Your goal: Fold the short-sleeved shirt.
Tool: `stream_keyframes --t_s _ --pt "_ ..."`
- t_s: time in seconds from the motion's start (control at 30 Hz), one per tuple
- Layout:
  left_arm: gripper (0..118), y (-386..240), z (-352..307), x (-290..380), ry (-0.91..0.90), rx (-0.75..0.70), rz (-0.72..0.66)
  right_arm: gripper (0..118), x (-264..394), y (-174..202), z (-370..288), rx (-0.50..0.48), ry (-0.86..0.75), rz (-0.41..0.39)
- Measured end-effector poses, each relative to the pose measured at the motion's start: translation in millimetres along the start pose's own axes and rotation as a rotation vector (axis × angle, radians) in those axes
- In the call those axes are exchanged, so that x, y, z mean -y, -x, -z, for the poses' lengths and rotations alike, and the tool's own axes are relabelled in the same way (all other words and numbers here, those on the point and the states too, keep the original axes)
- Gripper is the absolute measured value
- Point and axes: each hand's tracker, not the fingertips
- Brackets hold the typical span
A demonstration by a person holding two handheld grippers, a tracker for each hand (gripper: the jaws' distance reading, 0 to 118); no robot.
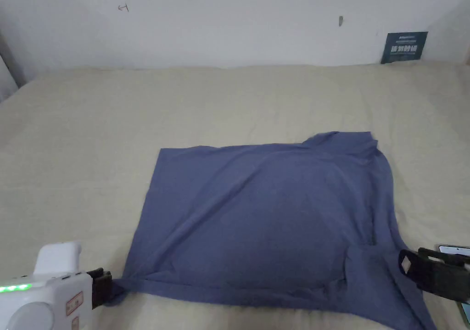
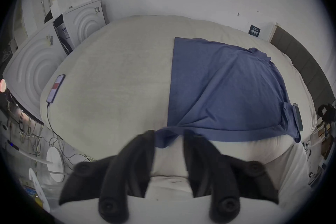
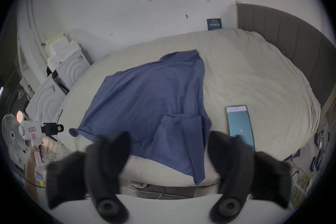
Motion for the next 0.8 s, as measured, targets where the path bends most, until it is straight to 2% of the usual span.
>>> stream_keyframes --t_s 0.03,0.07,0.17,0.2,0.23,0.3,0.43,0.6,0.63,0.67,0.7,0.73,0.77,0.8 --pt "4 0.7 -2.5 3.3 -0.006 -0.010 0.004 21 0.9 4.8 0.1 0.011 -0.005 -0.009" --pt "4 1.4 -3.1 7.3 -0.006 -0.018 0.005 21 2.5 6.5 3.7 0.027 -0.010 -0.013" --pt "0 6.0 -3.0 21.5 0.023 -0.010 -0.009 14 7.3 11.3 15.0 -0.025 0.055 -0.019" --pt "0 5.8 -2.4 26.6 0.034 -0.016 -0.010 5 11.4 12.5 19.2 -0.018 0.067 -0.041" --pt "0 4.3 -1.8 32.2 0.038 -0.030 0.002 5 15.4 16.3 22.3 -0.023 0.087 -0.085" --pt "0 7.8 1.5 40.1 0.080 -0.038 0.006 3 20.8 23.1 26.2 -0.028 0.112 -0.119" --pt "0 16.1 7.3 44.2 0.090 -0.031 -0.036 3 24.3 22.8 40.0 -0.065 0.126 -0.044" --pt "0 27.4 20.1 26.3 0.090 0.011 -0.060 3 22.1 31.5 46.6 -0.066 0.146 -0.059" --pt "10 28.3 25.2 22.1 0.087 0.009 -0.056 3 21.6 32.6 48.0 -0.072 0.151 -0.057" --pt "34 28.6 30.4 19.5 0.079 0.002 -0.055 3 21.1 33.8 49.7 -0.077 0.158 -0.056" --pt "81 31.7 41.1 15.6 0.084 0.002 -0.051 3 21.1 35.5 51.4 -0.077 0.162 -0.056" --pt "102 34.8 52.3 11.8 0.108 0.015 -0.053 3 21.4 36.3 52.6 -0.078 0.168 -0.058" --pt "106 36.9 64.7 10.2 0.139 0.053 -0.069 3 21.7 37.8 54.3 -0.079 0.175 -0.059" --pt "101 39.9 73.6 9.2 0.123 0.098 -0.085 3 21.9 39.3 55.9 -0.079 0.183 -0.060"
